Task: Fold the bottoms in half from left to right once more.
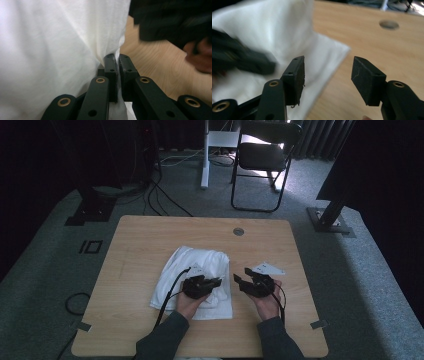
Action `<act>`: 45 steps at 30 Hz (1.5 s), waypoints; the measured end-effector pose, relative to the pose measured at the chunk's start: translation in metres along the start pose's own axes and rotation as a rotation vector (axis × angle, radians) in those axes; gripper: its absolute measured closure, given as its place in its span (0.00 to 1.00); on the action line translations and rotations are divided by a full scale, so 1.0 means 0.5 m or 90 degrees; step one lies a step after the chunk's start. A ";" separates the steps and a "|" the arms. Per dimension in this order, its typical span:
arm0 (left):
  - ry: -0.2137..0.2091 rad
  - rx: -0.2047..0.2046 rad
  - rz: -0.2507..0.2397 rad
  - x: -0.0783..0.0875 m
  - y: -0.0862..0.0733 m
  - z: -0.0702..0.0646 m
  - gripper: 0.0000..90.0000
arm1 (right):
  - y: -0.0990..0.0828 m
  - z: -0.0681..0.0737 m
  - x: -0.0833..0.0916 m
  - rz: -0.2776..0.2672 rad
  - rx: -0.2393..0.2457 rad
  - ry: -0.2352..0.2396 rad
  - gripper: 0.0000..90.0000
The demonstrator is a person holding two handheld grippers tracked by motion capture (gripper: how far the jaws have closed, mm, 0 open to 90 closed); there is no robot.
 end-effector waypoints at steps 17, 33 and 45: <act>-0.026 0.015 0.002 0.024 0.009 -0.004 0.78 | 0.062 -0.011 -0.117 0.047 -0.011 0.034 0.96; 0.203 -0.045 -0.018 0.170 0.062 0.136 0.73 | 0.061 -0.033 -0.134 0.065 -0.007 0.020 0.95; 0.193 -0.040 0.025 0.128 0.011 0.141 0.72 | 0.059 -0.040 -0.137 0.078 -0.004 0.018 0.94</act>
Point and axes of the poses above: each handheld gripper's, and its own axes: x roughly backward along the jaws, y roughly out of its top, z roughly to its left, the point moved 3 cm from there along -x, roughly forward along the jaws, and after that the axes turned 12 degrees about y, right-handed, at the moved point
